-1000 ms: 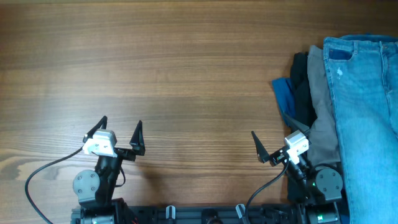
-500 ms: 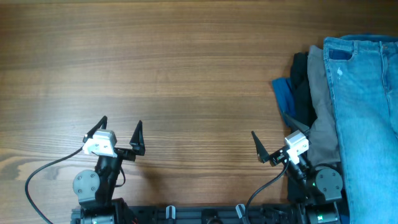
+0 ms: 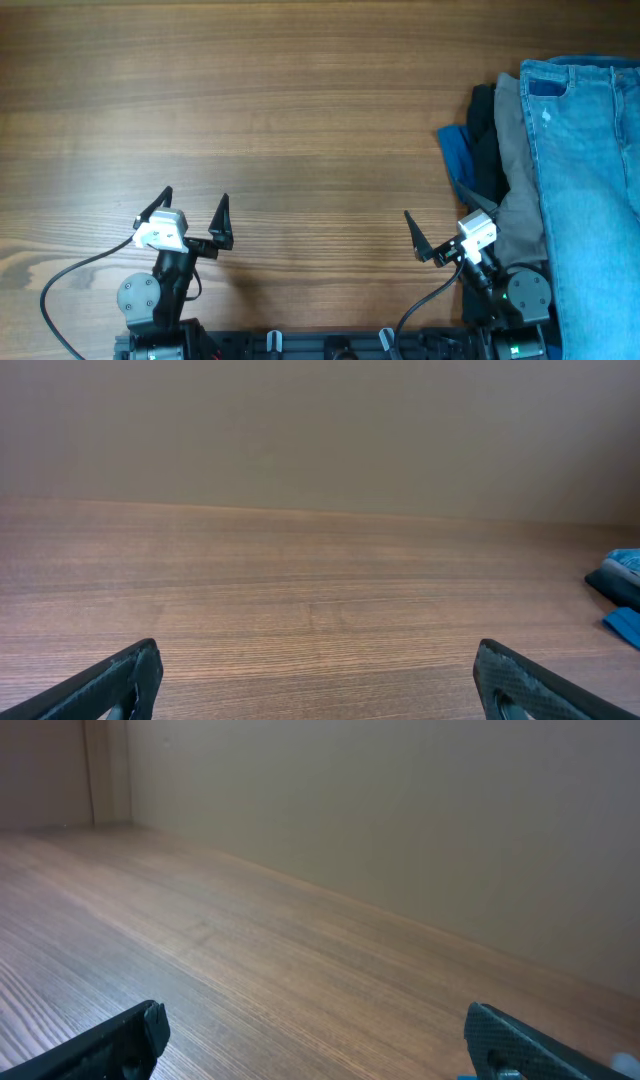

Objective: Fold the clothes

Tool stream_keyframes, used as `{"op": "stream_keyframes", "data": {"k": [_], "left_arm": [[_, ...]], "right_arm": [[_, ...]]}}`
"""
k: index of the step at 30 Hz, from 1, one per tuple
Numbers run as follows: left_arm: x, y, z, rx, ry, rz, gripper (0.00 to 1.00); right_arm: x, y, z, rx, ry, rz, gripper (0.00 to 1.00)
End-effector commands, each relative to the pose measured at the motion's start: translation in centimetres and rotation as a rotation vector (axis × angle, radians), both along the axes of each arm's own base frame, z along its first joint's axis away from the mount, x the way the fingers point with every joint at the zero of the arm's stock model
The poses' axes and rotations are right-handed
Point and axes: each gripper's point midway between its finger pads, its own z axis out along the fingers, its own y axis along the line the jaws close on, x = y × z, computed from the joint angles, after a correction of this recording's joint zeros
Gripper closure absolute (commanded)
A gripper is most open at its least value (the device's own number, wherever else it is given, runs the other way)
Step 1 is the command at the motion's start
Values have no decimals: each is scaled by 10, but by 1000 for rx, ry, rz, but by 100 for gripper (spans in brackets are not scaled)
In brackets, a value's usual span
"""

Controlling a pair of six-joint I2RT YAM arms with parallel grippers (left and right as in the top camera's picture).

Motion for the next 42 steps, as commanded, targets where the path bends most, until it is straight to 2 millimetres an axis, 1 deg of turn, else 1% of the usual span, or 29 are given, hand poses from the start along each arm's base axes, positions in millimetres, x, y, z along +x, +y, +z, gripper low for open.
{"op": "stream_keyframes", "data": {"k": [1, 27, 29, 33, 35, 36, 38, 40, 42], "left_arm": [[-1, -2, 0, -10, 1, -11, 0], [-1, -2, 0, -10, 1, -11, 0], [-1, -2, 2, -8, -7, -11, 0], [-1, -2, 4, -7, -18, -11, 0], [-1, -2, 8, -4, -36, -13, 0], [-1, -5, 14, 0, -62, -30, 0], [-3, -9, 27, 9, -114, -55, 0], [-5, -11, 38, 17, -152, -69, 0], [-6, -12, 44, 18, -155, -68, 0]], "right_arm": [[0, 0, -1, -8, -3, 0, 0], [-1, 3, 0, -3, -5, 17, 0], [-4, 7, 0, 33, 18, 46, 0], [-5, 9, 1, 271, 162, 67, 0], [-6, 9, 6, 356, 204, 71, 0], [-7, 9, 14, 381, 202, 74, 0], [-9, 7, 27, 382, 186, 68, 0], [-6, 1, 38, 386, 197, 23, 0], [-3, -4, 45, 385, 223, -15, 0]]}}
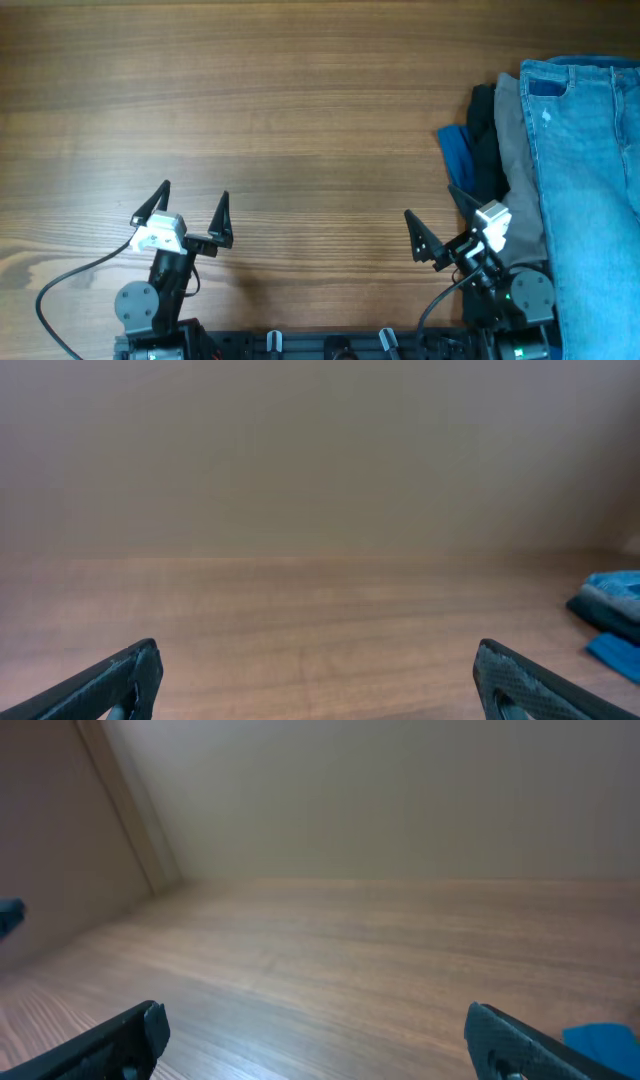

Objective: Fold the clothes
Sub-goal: 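Reach the right gripper to the light-blue jeans on the pile and grasp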

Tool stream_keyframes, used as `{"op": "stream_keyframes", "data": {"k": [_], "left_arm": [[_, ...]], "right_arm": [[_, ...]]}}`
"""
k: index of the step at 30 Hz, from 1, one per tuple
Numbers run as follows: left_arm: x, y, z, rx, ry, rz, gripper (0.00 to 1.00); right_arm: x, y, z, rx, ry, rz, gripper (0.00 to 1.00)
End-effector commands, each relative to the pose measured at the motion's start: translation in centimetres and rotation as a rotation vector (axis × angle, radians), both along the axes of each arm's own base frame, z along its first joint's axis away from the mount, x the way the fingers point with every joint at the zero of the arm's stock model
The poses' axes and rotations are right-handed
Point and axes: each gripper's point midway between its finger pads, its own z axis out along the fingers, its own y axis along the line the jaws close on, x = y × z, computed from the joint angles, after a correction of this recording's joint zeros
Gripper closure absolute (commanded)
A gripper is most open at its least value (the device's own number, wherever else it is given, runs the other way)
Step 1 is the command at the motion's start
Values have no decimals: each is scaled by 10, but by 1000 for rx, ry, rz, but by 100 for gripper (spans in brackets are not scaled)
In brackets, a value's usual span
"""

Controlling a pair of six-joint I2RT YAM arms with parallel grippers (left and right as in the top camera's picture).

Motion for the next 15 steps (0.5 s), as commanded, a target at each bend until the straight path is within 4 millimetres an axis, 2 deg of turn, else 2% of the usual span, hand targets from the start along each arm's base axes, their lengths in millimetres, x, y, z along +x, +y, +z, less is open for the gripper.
{"op": "stream_keyframes", "data": {"k": [1, 4, 7, 12, 15], "left_arm": [[-5, -5, 15, -3, -19, -30, 0], [-8, -6, 22, -11, 28, -30, 0], [-10, -6, 29, -27, 119, -30, 0], [-6, -5, 40, -67, 351, -28, 0], [2, -4, 51, -91, 488, -28, 0]], "right_arm": [[4, -8, 35, 38, 38, -54, 0], [17, -6, 43, 14, 162, -59, 0], [45, -2, 47, -49, 340, -57, 0], [105, 6, 50, -214, 621, -15, 0], [138, 10, 53, -299, 699, 24, 0]]}}
